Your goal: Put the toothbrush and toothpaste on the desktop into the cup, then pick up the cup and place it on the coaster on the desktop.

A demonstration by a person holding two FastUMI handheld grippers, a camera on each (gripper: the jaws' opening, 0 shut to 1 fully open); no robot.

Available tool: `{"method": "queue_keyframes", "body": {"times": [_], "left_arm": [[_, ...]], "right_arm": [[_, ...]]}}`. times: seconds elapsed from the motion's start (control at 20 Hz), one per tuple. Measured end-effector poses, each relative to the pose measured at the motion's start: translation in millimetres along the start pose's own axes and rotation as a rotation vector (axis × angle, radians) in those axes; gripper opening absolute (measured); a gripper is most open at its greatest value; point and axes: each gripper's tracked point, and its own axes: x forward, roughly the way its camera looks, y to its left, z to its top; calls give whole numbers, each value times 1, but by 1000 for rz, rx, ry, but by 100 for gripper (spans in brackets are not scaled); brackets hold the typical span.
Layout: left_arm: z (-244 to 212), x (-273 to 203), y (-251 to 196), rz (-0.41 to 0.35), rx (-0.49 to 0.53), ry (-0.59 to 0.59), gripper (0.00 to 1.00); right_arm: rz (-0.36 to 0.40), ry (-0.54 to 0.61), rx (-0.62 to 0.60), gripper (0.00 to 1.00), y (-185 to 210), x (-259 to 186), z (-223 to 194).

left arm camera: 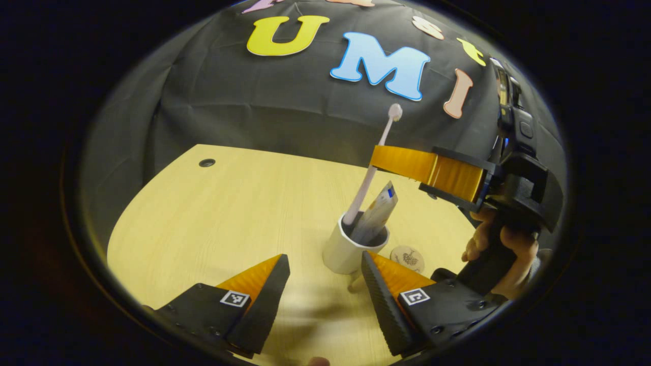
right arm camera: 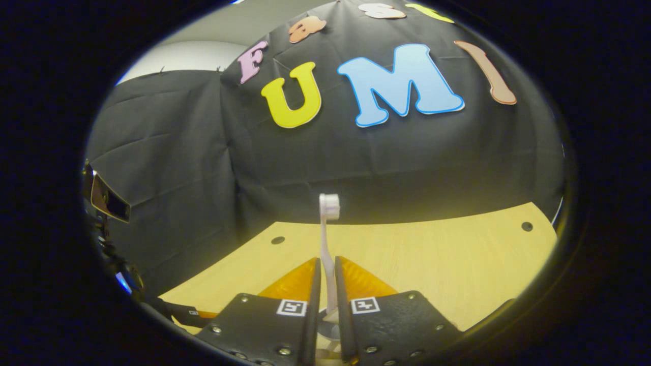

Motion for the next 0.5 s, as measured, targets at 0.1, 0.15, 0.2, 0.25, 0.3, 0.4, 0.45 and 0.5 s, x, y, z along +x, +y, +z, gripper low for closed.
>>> {"method": "queue_keyframes", "body": {"times": [0.1,0.15,0.2,0.25,0.3,0.4,0.45,0.5], "left_arm": [[0,0,-2,0,0,1,92],[-1,-1,-3,-2,-1,1,92],[-1,-1,-5,-2,-2,1,92],[0,-1,-8,-5,-2,0,92],[0,-1,-11,-6,0,-1,92],[0,-2,-17,-10,4,-2,92],[-1,0,-20,-10,6,-1,92],[-2,0,-23,-11,7,2,92]], "right_arm": [[-1,4,-9,30,0,-5,1],[-2,5,-11,40,0,-6,2],[-4,4,-13,53,-1,-8,2],[-9,0,-15,63,-1,-11,5],[-14,-7,-15,72,-3,-14,9],[-26,-25,-13,86,-7,-20,16],[-36,-34,-14,88,-10,-25,22],[-47,-41,-14,88,-14,-29,26]]}}
